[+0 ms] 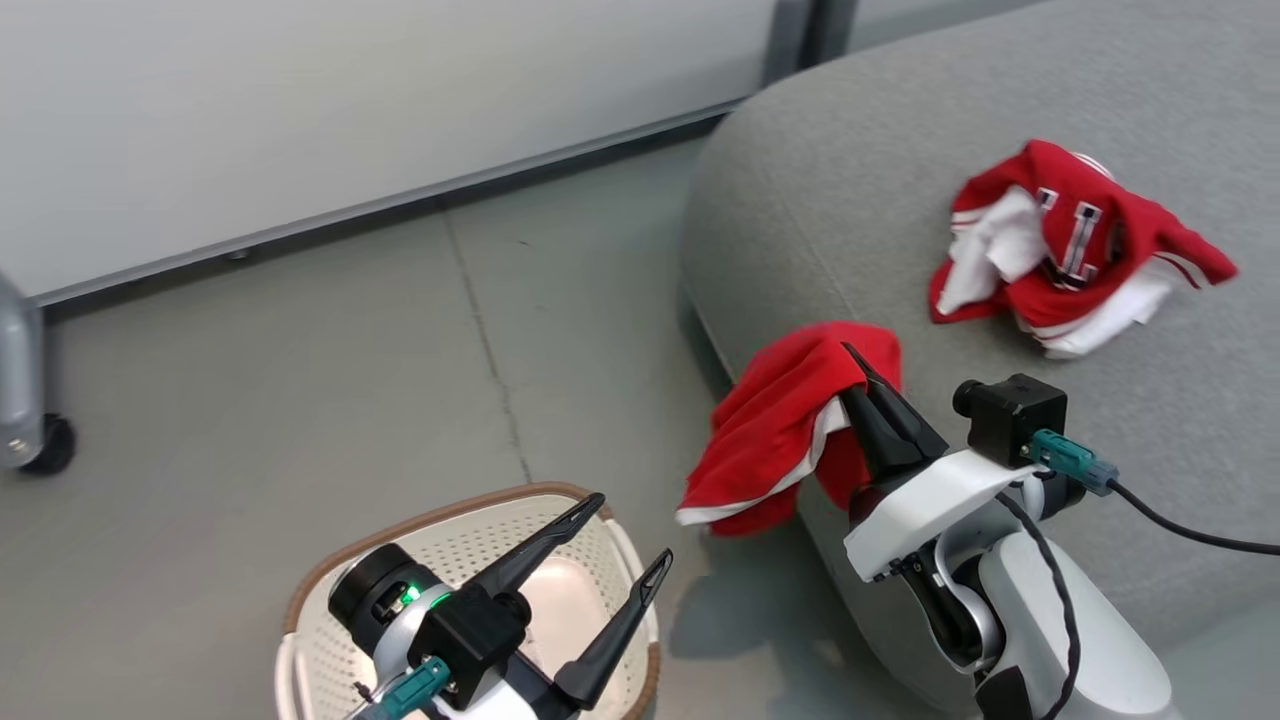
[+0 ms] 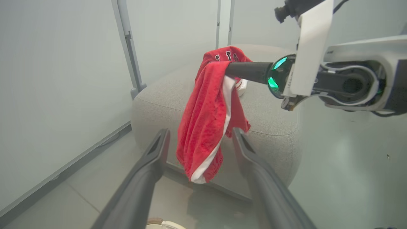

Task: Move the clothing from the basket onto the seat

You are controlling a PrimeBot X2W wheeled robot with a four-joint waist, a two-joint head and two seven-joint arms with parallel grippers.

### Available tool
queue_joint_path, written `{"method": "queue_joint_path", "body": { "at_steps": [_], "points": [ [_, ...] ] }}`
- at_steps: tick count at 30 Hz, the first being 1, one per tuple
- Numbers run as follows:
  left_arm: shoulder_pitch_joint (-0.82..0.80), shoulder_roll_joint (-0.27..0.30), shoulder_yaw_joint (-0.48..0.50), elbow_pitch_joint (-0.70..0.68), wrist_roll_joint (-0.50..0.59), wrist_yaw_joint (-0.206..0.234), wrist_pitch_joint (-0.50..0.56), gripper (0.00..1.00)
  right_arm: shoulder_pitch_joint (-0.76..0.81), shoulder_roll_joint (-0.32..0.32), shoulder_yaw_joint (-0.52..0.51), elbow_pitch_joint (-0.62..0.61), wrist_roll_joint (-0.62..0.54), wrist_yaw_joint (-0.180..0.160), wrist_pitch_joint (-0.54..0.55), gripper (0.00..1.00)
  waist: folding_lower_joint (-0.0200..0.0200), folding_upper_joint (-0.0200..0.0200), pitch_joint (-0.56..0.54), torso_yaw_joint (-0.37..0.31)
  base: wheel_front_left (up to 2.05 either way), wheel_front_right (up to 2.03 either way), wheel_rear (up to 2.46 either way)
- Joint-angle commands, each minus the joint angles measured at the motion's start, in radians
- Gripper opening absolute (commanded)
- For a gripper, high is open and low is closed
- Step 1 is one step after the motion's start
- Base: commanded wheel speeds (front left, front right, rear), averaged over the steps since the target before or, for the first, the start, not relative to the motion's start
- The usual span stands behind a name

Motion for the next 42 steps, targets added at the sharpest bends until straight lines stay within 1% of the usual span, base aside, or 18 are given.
{"method": "queue_joint_path", "body": {
  "at_steps": [1, 8, 9, 16, 21, 24, 27, 32, 38, 42],
  "points": [
    [-0.016, 0.013, 0.002, -0.005, 0.007, 0.0, 0.002, 1.0, 0.013, -0.005, -0.005, -0.005, 0.006, 0.002, -0.007, 0.0, 0.0, -0.0001, 0.025, -0.051, 0.0, 0.0, 0.0],
    [-0.02, 0.041, 0.007, -0.036, 0.007, 0.004, 0.017, 1.0, 0.015, -0.005, -0.024, -0.029, 0.014, 0.002, -0.025, 0.0, 0.0, -0.0001, 0.053, -0.15, 0.0, 0.0, 0.0],
    [-0.02, 0.041, 0.007, -0.036, 0.007, 0.004, 0.017, 1.0, 0.015, -0.005, -0.024, -0.029, 0.014, 0.002, -0.025, 0.0, 0.0, -0.0001, 0.053, -0.15, 0.0, 0.0, 0.0],
    [-0.036, 0.062, 0.003, -0.081, 0.009, 0.005, 0.039, 1.0, -0.026, -0.005, -0.067, -0.062, 0.069, 0.002, -0.06, 0.0, 0.0, -0.0001, 0.08, -0.218, 0.0, 0.0, 0.0],
    [-0.058, 0.079, 0.019, -0.117, 0.01, 0.008, 0.049, 1.0, -0.129, -0.006, -0.121, -0.06, 0.074, 0.002, -0.08, 0.0, 0.0, -0.0001, 0.099, -0.239, 0.0, 0.0, 0.0],
    [-0.067, 0.088, 0.024, -0.138, 0.011, 0.007, 0.055, 1.0, -0.219, -0.005, -0.169, -0.051, 0.069, 0.002, -0.085, 0.0, 0.0, -0.0001, 0.106, -0.24, 0.0, 0.0, 0.0],
    [-0.083, 0.101, 0.033, -0.159, 0.012, 0.006, 0.06, 1.0, -0.328, -0.005, -0.235, -0.032, 0.039, 0.002, -0.088, 0.0, 0.0, -0.0001, 0.116, -0.232, 0.0, 0.0, 0.0],
    [-0.106, 0.114, 0.05, -0.188, 0.011, 0.009, 0.062, 1.0, -0.511, -0.01, -0.377, 0.033, -0.021, 0.002, -0.092, 0.0, 0.0, -0.0001, 0.149, -0.201, 0.0, 0.0, 0.0],
    [-0.151, 0.13, 0.045, -0.214, 0.019, -0.008, 0.062, 1.0, -0.674, -0.074, -0.525, 0.145, -0.091, 0.002, -0.092, 0.0, 0.0, -0.0001, 0.217, -0.134, 0.0, 0.0, 0.0],
    [-0.175, 0.143, 0.053, -0.23, 0.024, -0.013, 0.061, 1.0, -0.706, -0.097, -0.614, 0.221, -0.142, 0.002, -0.091, 0.0, 0.0, -0.0001, 0.273, -0.101, 0.0, 0.0, 0.0]
  ]
}}
